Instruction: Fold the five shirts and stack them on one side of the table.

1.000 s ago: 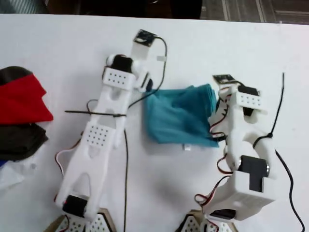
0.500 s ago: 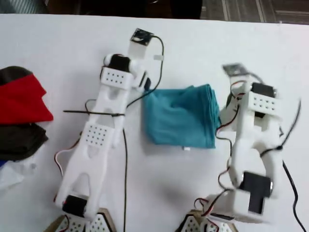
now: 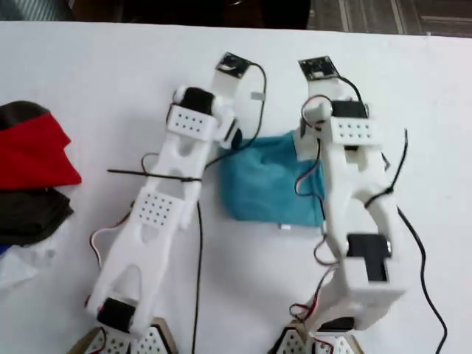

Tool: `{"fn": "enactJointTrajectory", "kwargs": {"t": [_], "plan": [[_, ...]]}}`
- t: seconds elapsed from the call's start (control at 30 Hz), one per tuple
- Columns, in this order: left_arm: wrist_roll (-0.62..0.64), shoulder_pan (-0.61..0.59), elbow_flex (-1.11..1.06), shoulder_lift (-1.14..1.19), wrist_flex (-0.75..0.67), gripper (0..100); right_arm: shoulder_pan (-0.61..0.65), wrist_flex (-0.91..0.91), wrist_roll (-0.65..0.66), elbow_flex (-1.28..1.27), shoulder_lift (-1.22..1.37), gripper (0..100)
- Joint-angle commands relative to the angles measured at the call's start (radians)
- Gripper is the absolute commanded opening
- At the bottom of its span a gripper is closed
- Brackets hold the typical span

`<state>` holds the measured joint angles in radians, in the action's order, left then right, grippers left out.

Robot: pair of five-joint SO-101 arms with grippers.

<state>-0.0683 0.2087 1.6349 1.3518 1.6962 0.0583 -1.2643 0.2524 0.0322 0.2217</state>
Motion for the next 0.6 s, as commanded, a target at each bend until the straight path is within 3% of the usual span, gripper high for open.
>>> {"fn": "enactJointTrajectory", "kwargs": {"t": [0.0, 0.3, 0.57], "plan": [[0.002, 0.015, 0.033, -0.021, 0.003, 24, -0.005, 0.016, -0.011, 0.127, 0.105, 2.1], [-0.005, -0.040, 0.031, -0.018, -0.029, 24, -0.140, 0.013, 0.034, 0.244, 0.338, 2.0], [-0.002, -0.038, 0.033, 0.049, -0.069, 24, -0.150, -0.013, 0.086, 0.298, 0.329, 2.0]]}}
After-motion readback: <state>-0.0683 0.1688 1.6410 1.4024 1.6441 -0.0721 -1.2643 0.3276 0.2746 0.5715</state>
